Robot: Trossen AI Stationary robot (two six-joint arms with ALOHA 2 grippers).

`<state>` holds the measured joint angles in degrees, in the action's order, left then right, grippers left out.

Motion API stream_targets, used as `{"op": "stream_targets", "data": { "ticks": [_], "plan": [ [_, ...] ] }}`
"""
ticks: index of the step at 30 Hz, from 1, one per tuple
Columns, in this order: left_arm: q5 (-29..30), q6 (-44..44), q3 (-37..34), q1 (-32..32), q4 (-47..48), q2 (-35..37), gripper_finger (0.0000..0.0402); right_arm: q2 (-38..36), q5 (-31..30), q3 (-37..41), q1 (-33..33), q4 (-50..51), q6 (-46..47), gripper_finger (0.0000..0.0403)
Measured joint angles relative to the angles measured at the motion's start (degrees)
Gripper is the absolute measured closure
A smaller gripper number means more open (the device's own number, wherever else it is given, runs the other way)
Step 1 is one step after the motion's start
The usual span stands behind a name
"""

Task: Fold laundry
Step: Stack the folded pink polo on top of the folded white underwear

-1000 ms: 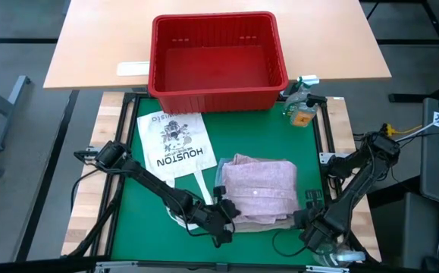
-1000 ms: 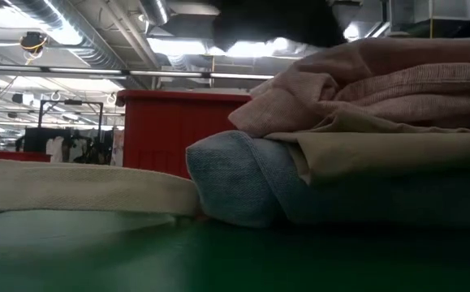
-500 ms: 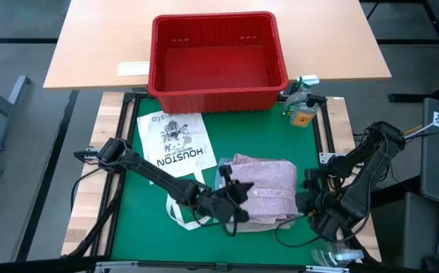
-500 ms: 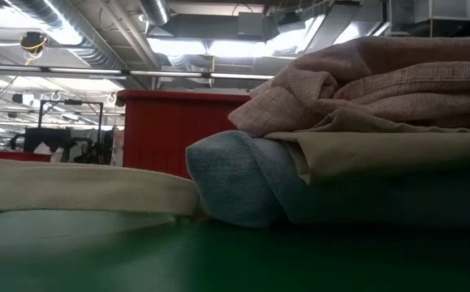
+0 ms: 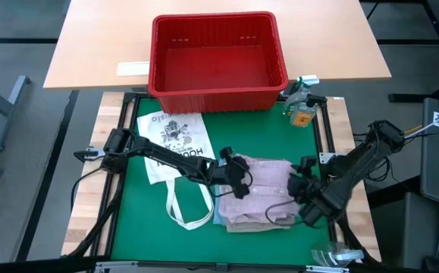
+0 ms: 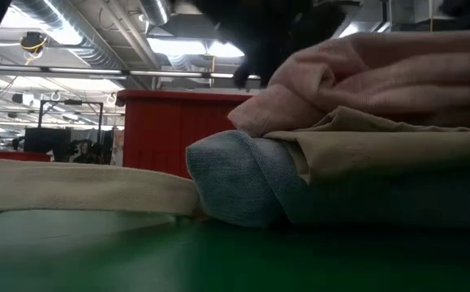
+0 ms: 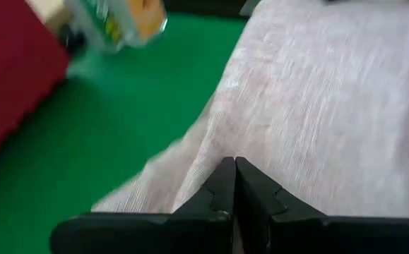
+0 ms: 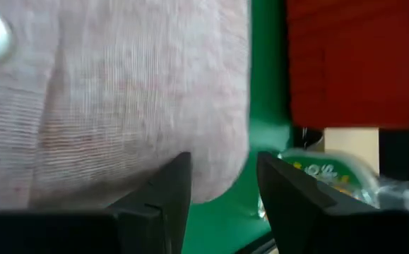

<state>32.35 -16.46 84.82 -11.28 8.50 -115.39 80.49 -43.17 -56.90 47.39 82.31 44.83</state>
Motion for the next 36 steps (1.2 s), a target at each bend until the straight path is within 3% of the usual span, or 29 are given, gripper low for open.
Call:
{"op": "stream_targets", "data": {
  "ticks": [7,12,36],
  "plan": [
    [-0.13,-8.75,-9.1,2.14,-2.06,0.04,0.04,0.0,1.77,11.77,-6.14,-12.21,-0.52,0.0242],
    [0.05,-10.6,-14.07,2.03,-6.79,0.13,0.04,0.0,2.68,15.95,-6.55,-17.93,-1.76,0.0242],
    [0.01,-10.39,-16.64,1.94,-12.72,0.04,0.04,0.0,3.34,16.76,-6.55,-20.83,-1.96,0.0242]
  ]
}}
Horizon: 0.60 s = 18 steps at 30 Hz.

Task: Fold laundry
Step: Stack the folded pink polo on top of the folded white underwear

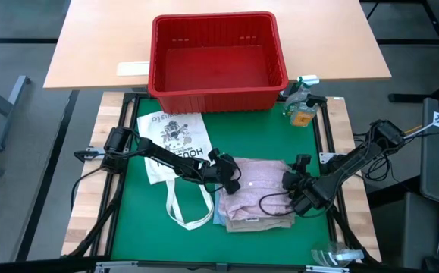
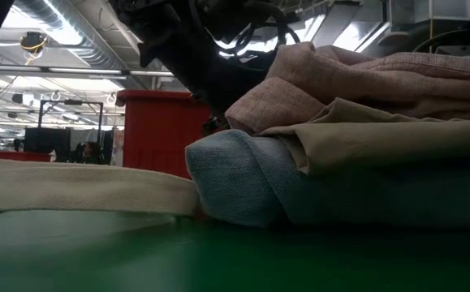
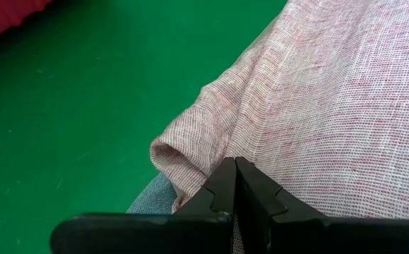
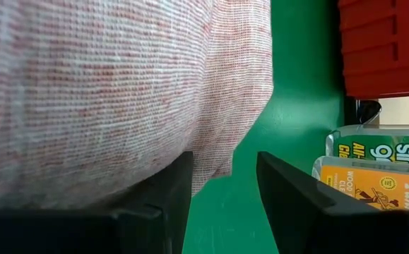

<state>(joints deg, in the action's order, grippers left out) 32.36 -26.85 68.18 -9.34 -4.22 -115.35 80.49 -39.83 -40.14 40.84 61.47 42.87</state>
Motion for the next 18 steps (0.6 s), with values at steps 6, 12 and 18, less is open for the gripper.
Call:
{"op": "stream_targets", "data": {
  "ticks": [6,12,18],
  "plan": [
    [-0.02,0.0,0.02,0.0,-0.09,-0.04,0.04,0.02,-0.02,0.0,0.0,-0.06,0.0,0.0242],
    [-0.07,-0.01,0.01,0.0,-0.13,-0.04,0.0392,0.02,0.0,0.0,0.0,-0.09,0.02,0.0242],
    [-0.07,-0.04,0.0,0.0,-1.38,-0.09,0.0349,0.02,-0.02,0.0,0.0,-0.09,0.03,0.0242]
  ]
}}
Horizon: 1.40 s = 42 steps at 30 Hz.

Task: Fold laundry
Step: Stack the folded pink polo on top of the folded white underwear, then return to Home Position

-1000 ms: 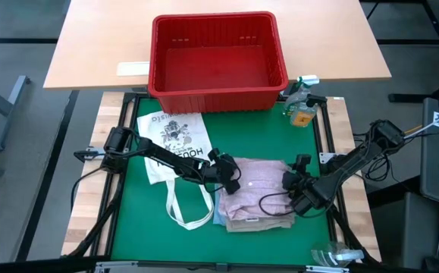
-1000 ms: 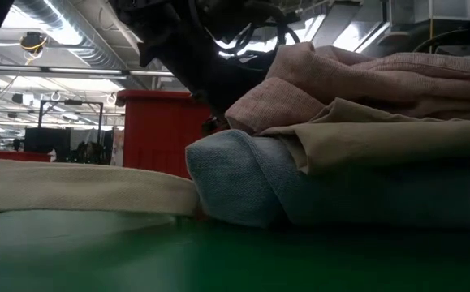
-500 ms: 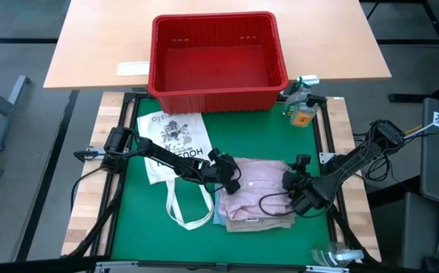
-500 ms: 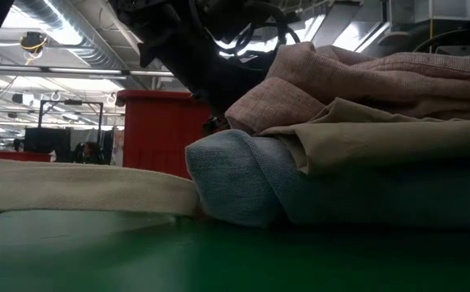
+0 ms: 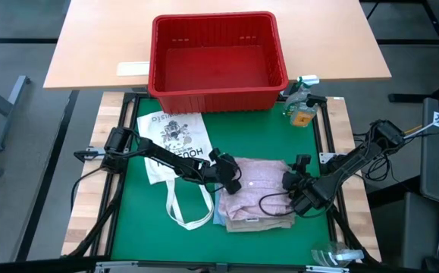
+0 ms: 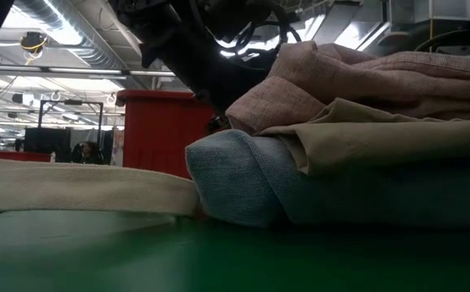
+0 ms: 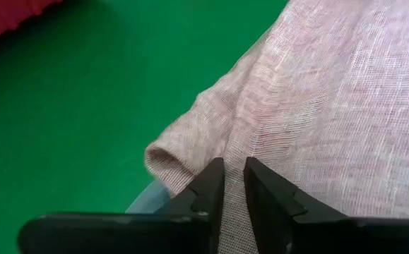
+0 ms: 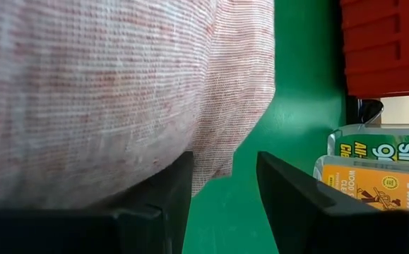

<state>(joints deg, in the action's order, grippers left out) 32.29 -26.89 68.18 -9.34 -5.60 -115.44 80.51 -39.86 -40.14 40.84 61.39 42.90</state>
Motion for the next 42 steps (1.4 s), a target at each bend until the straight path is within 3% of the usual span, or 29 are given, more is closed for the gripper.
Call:
{"op": "stream_targets", "data": {
  "ticks": [9,19,23,31,37,42],
  "plan": [
    [-0.66,3.97,3.3,-0.08,-4.4,1.23,0.0327,-0.42,0.44,-0.78,0.0,1.11,0.0,0.0242],
    [-0.47,13.97,8.44,-1.78,-3.93,7.26,0.0327,-3.9,0.88,-9.53,0.02,10.02,-1.41,0.0242],
    [-0.33,17.28,8.48,-2.61,-1.31,12.94,0.0327,-6.15,0.9,-13.07,0.02,12.43,-2.48,0.0242],
    [-0.24,18.45,8.5,-4.01,17.24,29.53,0.0327,-13.06,-0.01,-22.66,-1.01,16.27,-8.83,0.0242],
    [-0.01,18.39,8.5,-5.12,30.08,42.77,0.0327,-18.87,-1.03,-32.25,-6.38,16.47,-16.16,0.0242],
    [0.09,18.34,8.5,-5.13,35.26,52.4,0.0327,-22.15,-1.74,-39.23,-13.02,14.34,-21.54,0.0242]
  ]
}}
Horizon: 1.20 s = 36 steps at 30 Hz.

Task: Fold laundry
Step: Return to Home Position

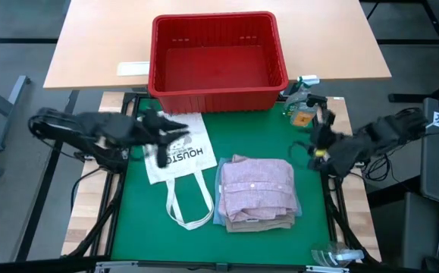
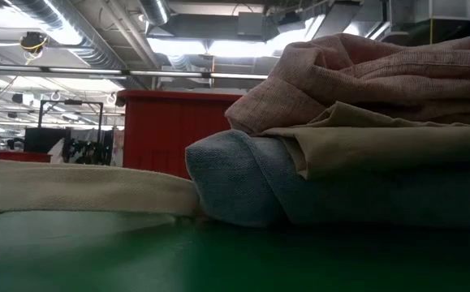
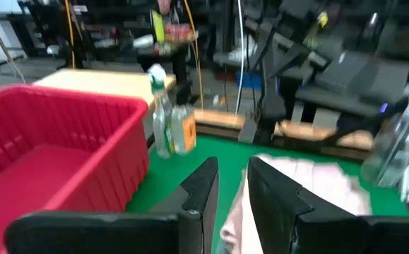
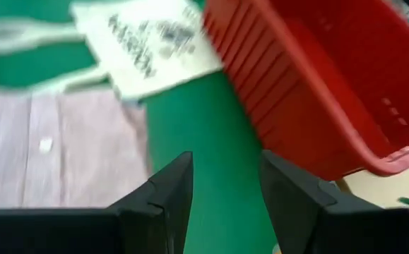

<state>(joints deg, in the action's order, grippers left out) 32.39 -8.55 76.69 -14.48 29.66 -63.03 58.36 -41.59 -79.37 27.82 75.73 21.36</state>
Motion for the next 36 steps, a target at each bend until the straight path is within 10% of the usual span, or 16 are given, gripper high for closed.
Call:
{"op": "stream_targets", "data": {
  "ticks": [19,36],
  "plan": [
    [4.3,0.17,0.0,0.09,1.38,24.25,0.0327,-10.88,-1.44,-6.25,-14.46,-14.71,-11.0,0.0242],
    [10.68,-11.83,0.0,0.1,22.99,27.18,0.0354,-11.49,-1.5,-6.25,-14.46,-32.9,-12.85,0.0242]
  ]
}}
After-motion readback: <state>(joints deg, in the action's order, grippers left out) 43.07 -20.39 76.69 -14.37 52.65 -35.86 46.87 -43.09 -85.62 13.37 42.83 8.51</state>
